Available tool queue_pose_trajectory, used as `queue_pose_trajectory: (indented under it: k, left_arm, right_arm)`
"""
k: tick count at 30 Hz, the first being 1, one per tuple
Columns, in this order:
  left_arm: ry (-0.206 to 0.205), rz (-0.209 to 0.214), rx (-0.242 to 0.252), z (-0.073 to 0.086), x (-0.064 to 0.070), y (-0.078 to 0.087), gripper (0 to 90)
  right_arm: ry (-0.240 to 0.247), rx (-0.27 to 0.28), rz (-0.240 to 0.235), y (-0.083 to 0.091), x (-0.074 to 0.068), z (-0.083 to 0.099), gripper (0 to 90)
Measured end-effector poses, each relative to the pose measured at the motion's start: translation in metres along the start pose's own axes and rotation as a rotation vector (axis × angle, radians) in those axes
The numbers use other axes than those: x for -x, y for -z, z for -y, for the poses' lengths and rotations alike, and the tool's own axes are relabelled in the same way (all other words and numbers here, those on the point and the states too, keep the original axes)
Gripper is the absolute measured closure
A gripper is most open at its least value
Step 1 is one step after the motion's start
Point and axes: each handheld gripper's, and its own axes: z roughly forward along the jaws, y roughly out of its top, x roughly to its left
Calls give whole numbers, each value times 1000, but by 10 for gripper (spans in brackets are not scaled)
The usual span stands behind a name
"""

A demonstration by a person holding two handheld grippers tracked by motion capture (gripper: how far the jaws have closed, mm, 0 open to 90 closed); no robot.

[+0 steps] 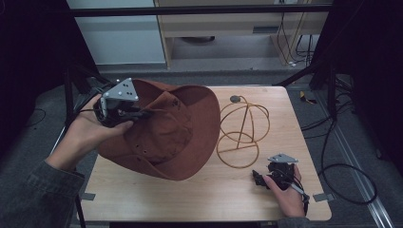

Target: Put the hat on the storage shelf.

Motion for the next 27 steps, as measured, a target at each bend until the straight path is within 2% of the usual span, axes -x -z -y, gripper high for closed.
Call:
queue_pose_trajectory:
  k: [11, 27]
  left_arm:
    - [-20, -3, 16, -16, 2, 4, 885]
    - [-44, 10, 33, -42, 5, -1, 885]
  right_arm:
    - [0, 0, 1, 0, 0, 0, 4]
    - [-1, -1, -2, 0, 0, 0, 4]
